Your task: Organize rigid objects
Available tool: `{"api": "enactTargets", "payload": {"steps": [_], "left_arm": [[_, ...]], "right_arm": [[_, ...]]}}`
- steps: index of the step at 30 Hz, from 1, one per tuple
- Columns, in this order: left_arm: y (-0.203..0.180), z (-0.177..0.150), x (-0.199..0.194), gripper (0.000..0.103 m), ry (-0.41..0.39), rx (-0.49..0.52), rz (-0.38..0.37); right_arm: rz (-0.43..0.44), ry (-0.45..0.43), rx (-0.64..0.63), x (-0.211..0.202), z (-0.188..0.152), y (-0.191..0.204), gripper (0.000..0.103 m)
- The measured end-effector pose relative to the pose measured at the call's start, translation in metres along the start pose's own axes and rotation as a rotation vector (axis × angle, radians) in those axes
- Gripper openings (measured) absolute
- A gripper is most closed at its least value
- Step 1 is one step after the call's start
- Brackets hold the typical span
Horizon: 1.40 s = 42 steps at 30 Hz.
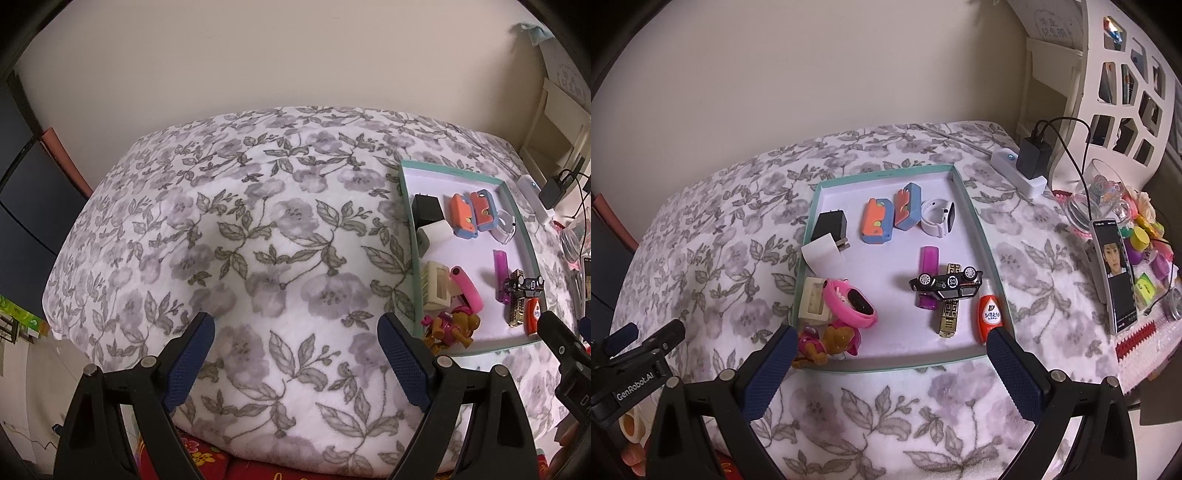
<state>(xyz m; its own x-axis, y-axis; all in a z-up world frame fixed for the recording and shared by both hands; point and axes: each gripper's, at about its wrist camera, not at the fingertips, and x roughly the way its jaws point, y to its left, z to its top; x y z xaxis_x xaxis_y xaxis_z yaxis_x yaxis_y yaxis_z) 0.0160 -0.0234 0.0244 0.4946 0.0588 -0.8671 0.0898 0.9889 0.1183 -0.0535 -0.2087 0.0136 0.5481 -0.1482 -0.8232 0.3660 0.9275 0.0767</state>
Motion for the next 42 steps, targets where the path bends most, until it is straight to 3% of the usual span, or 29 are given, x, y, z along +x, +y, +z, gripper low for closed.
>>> {"api": "enactTargets", "payload": {"steps": [42], "left_arm": [[0.015, -0.009, 0.001, 0.09, -0.002, -0.025, -0.012]], "right_arm": [[-0.024, 0.024, -0.041, 0.006, -0.007, 0.008, 0.103]]}}
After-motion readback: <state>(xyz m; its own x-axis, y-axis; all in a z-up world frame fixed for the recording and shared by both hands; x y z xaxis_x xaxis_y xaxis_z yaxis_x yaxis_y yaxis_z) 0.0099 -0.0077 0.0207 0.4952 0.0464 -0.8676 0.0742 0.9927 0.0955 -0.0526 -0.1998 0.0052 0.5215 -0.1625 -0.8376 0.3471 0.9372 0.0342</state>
